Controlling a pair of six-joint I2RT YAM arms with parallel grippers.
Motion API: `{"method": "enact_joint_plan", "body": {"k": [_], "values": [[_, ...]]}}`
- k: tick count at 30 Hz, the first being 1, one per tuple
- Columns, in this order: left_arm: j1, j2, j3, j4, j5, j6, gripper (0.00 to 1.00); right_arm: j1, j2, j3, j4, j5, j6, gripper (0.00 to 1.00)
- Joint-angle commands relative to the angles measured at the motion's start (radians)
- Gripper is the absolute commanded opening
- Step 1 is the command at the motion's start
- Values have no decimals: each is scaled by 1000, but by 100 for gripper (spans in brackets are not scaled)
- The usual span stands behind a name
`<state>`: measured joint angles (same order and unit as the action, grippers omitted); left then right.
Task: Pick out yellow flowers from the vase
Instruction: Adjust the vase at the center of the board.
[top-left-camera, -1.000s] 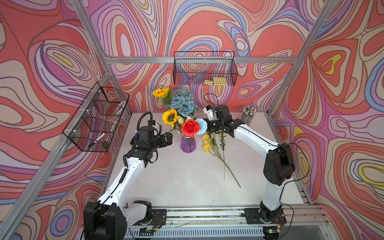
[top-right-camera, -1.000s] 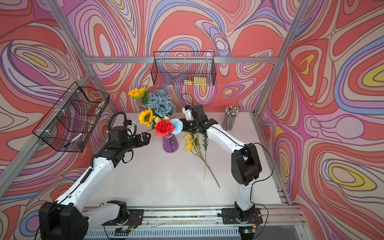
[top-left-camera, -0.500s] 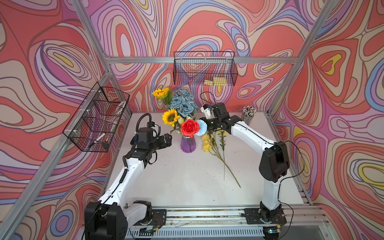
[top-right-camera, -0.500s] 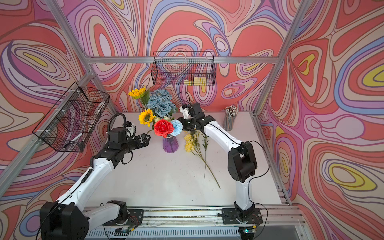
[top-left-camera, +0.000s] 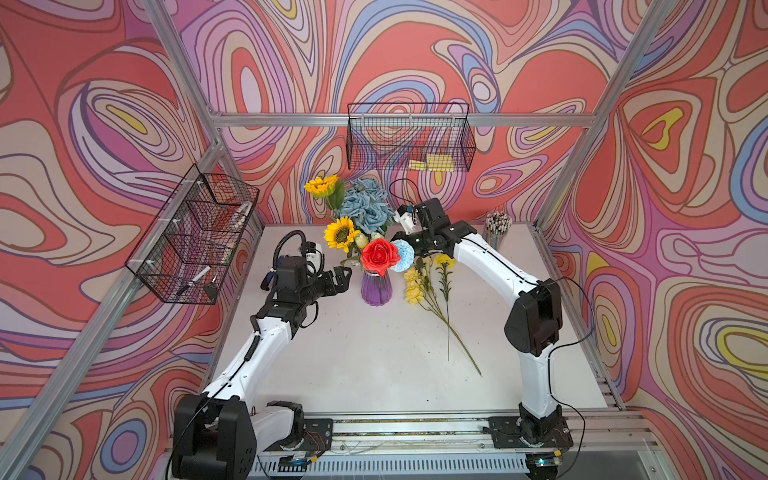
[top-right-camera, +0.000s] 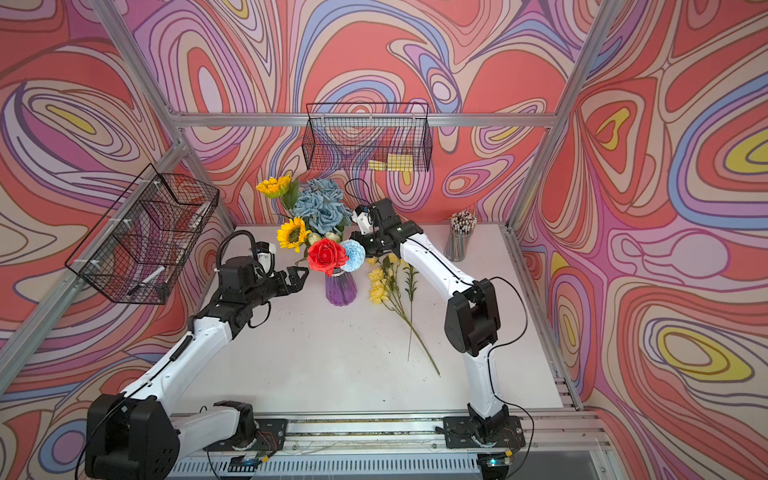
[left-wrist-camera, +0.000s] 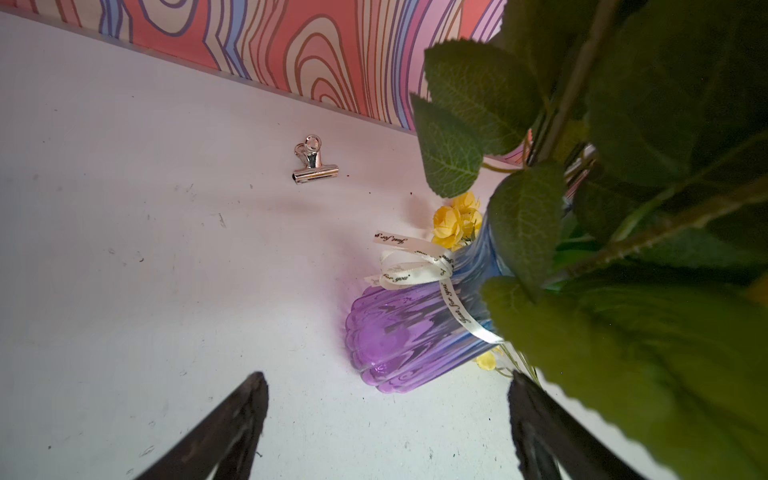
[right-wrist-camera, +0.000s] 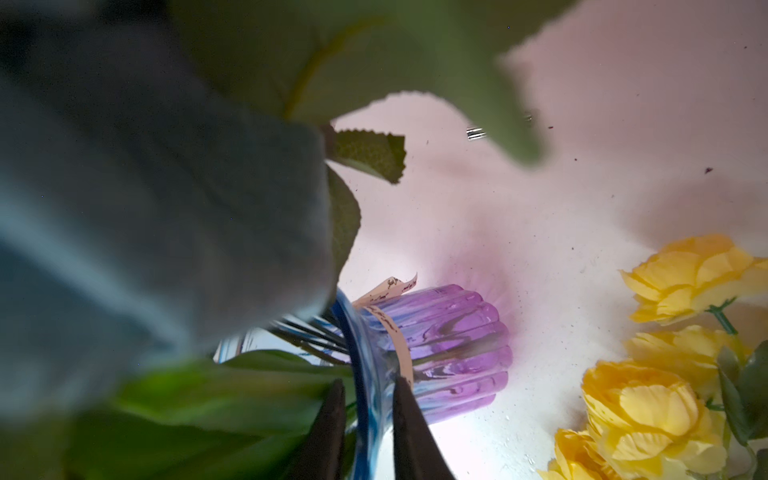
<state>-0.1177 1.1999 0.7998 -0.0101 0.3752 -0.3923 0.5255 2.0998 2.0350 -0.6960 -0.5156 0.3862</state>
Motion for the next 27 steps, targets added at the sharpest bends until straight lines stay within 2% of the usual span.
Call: {"method": "enact_joint_plan", "body": {"k": [1,7,14,17,19,27], "values": [[6,6,-5,53,54,23,90,8,49,86,-124,-2,-66,19],[8,-46,-44,54,47,19,91,8,96,166,-214,-44,-138,9],[7,-77,-79,47,25,23,91,14,124,223,-278,-68,-188,7],[8,-78,-76,48,42,23,91,14,133,246,-279,-106,-218,3],[7,-82,-76,45,46,21,91,14,147,278,-289,-140,-255,0],[8,-135,-141,67,71,-4,91,38,207,402,-358,-238,-461,0]]}}
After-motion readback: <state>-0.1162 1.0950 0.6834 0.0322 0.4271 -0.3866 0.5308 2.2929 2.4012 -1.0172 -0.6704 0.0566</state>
